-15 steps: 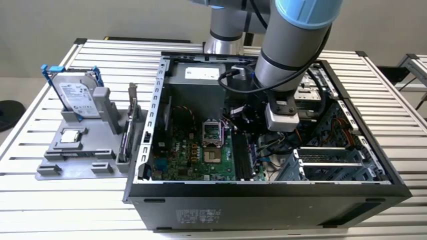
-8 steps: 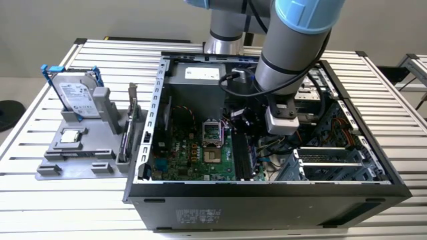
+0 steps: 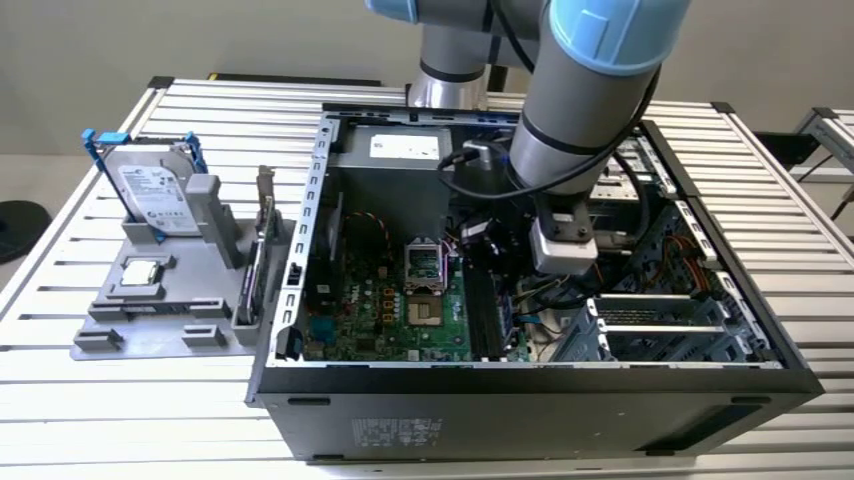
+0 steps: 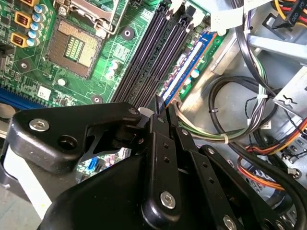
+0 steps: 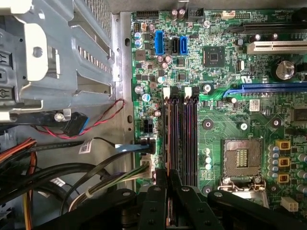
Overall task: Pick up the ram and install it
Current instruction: 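Insert the ram into the slot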
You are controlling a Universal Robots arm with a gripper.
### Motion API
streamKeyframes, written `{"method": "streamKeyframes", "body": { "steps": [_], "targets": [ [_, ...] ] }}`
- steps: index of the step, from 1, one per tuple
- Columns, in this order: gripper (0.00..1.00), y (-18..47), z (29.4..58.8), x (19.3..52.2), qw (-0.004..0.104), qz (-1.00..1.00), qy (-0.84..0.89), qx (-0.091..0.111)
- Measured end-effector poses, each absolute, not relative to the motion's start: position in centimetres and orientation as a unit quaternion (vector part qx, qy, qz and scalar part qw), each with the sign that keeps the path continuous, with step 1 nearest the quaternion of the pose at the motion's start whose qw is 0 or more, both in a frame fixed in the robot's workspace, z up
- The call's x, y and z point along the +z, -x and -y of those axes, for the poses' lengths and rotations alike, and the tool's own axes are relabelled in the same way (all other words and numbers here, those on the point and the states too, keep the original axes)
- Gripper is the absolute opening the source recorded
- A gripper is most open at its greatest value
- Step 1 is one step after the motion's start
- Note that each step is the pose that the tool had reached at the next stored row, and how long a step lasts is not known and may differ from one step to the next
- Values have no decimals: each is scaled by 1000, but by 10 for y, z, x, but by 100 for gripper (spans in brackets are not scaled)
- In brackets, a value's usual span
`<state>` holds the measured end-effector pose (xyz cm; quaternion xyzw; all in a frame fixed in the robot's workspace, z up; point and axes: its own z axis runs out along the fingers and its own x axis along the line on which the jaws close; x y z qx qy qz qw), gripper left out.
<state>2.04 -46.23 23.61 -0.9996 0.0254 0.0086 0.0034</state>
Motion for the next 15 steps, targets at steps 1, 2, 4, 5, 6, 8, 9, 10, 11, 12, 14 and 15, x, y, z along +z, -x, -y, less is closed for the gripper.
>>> {"method": "streamKeyframes", "body": {
  "steps": [1,2,4,5,6,8,9,10,11,12,14,15],
  "targets": [
    [0,-20,462,236,3,-25,1000,9],
    [0,-20,462,235,3,-24,1000,9],
    [0,-20,463,235,3,-22,1000,9],
    [0,-20,463,234,3,-22,1000,9],
    [0,-20,463,234,3,-21,1000,9],
    [0,-20,463,232,3,-21,1000,9],
    [0,-20,463,232,3,-20,1000,9],
    [0,-19,463,231,3,-20,1000,9],
    [0,-19,463,230,3,-20,1000,9],
    [0,-19,463,230,3,-20,1000,9],
    [0,-19,463,228,3,-19,1000,9],
    [0,-19,463,227,3,-19,1000,9]
  ]
}}
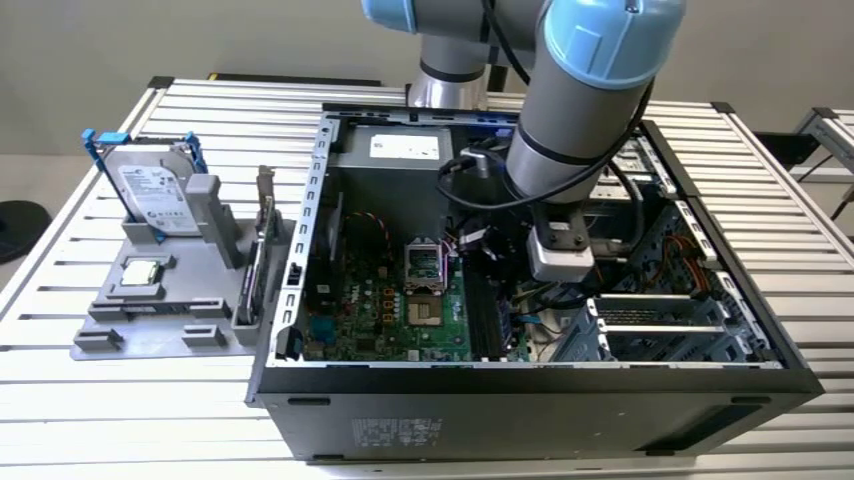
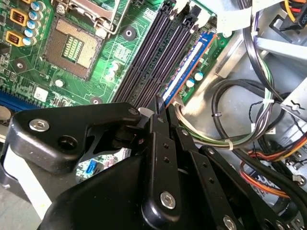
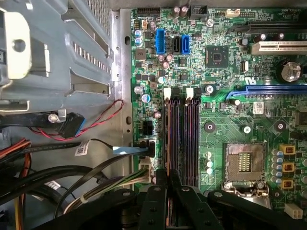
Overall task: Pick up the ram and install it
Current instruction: 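Insert the ram into the slot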
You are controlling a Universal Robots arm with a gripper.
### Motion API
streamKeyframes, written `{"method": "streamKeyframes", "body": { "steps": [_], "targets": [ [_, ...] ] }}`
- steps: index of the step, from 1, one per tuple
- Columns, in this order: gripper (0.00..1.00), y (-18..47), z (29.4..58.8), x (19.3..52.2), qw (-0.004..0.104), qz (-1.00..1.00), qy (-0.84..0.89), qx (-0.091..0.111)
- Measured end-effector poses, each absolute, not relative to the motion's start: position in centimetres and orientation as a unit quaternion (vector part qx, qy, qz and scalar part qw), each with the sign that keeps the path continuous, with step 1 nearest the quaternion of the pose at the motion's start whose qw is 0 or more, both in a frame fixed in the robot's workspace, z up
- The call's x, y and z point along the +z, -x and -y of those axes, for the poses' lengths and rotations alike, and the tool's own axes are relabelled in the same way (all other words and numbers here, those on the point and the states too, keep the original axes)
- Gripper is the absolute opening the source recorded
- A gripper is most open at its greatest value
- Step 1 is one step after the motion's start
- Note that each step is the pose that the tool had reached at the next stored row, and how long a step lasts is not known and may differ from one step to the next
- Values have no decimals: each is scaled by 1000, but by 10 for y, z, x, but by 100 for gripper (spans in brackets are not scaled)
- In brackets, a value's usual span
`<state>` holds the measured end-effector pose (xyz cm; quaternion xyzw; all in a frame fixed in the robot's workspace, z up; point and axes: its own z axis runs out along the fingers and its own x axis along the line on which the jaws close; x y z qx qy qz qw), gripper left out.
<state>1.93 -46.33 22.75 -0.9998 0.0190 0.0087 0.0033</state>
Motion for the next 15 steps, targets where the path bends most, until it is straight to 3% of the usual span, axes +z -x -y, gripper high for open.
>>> {"method": "streamKeyframes", "body": {
  "steps": [15],
  "targets": [
    [0,-18,464,223,3,-9,1000,9]
  ]
}}
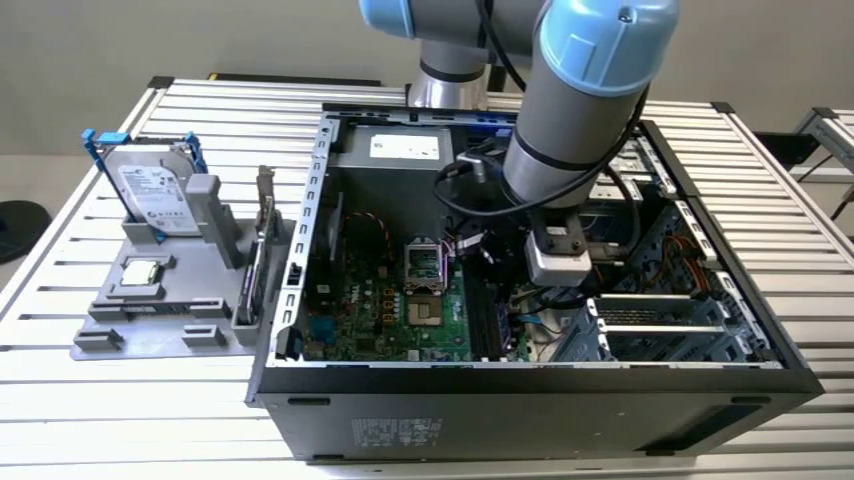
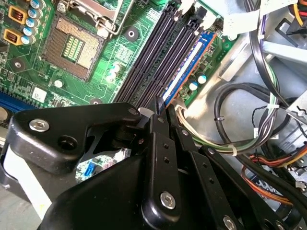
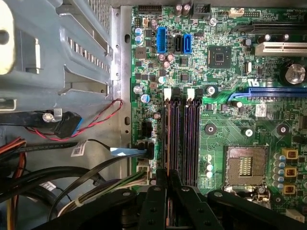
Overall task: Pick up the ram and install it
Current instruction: 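Insert the ram into the slot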
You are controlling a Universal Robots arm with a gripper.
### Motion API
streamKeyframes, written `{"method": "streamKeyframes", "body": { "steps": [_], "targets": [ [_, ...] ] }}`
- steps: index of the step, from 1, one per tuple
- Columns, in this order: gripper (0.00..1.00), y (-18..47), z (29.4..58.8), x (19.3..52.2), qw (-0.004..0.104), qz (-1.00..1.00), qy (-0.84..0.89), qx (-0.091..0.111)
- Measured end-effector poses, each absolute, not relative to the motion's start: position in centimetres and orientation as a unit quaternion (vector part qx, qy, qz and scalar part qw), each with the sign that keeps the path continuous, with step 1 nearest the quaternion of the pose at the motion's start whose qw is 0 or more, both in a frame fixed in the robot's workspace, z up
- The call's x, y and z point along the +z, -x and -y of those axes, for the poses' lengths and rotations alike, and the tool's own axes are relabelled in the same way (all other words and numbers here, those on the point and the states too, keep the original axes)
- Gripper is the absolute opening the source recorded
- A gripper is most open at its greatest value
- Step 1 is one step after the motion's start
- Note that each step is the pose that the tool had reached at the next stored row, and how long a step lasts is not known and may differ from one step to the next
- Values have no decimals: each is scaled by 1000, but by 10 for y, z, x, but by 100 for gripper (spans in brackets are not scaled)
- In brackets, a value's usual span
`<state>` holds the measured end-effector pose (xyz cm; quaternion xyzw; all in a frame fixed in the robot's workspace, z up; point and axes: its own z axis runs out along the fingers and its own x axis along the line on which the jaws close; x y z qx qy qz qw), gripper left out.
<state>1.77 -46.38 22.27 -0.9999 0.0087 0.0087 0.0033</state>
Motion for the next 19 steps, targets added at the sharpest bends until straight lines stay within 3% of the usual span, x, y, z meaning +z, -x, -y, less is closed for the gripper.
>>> {"method": "streamKeyframes", "body": {
  "steps": [19],
  "targets": [
    [0,-18,464,218,3,-8,1000,9]
  ]
}}
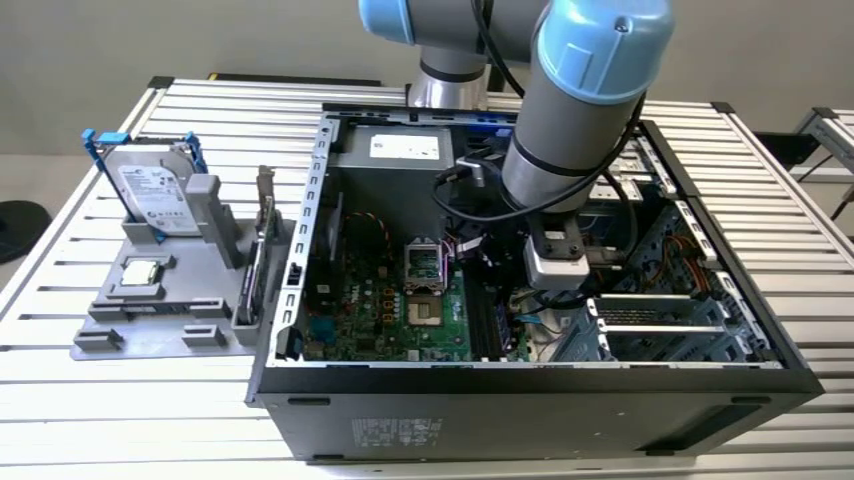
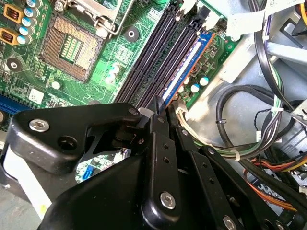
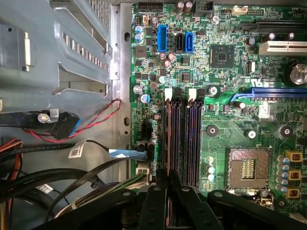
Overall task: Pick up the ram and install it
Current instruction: 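Insert the ram into the slot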
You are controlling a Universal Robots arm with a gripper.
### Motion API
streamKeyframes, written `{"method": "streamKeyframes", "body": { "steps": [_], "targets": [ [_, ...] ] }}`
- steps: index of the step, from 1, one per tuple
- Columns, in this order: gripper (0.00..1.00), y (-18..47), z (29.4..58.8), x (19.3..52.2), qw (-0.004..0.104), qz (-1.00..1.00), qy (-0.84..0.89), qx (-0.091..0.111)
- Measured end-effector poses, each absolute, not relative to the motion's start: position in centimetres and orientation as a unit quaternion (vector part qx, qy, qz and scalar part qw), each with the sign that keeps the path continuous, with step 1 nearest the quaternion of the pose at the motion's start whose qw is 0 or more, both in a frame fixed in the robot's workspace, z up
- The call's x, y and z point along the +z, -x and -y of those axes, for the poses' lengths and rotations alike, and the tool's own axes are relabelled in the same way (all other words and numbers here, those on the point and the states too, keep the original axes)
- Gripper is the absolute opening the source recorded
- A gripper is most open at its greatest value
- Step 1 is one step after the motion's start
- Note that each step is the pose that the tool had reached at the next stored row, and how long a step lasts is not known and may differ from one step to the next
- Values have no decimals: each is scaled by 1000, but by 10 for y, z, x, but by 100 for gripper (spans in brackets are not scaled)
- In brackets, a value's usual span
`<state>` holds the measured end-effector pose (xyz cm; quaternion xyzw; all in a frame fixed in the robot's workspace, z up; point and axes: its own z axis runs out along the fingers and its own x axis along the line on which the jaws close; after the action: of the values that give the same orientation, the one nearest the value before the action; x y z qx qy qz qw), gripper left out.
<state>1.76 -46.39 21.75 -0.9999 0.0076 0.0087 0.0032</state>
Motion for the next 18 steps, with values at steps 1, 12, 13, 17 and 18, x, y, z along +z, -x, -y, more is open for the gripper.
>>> {"method": "streamKeyframes", "body": {
  "steps": [1,12,13,17,18],
  "targets": [
    [0,-18,464,217,3,-8,1000,9],
    [0,-17,463,217,4,-8,1000,9],
    [0,-17,463,216,4,-8,1000,9],
    [0,-17,463,215,4,-8,1000,9],
    [0,-17,463,215,5,-8,1000,9]
  ]
}}
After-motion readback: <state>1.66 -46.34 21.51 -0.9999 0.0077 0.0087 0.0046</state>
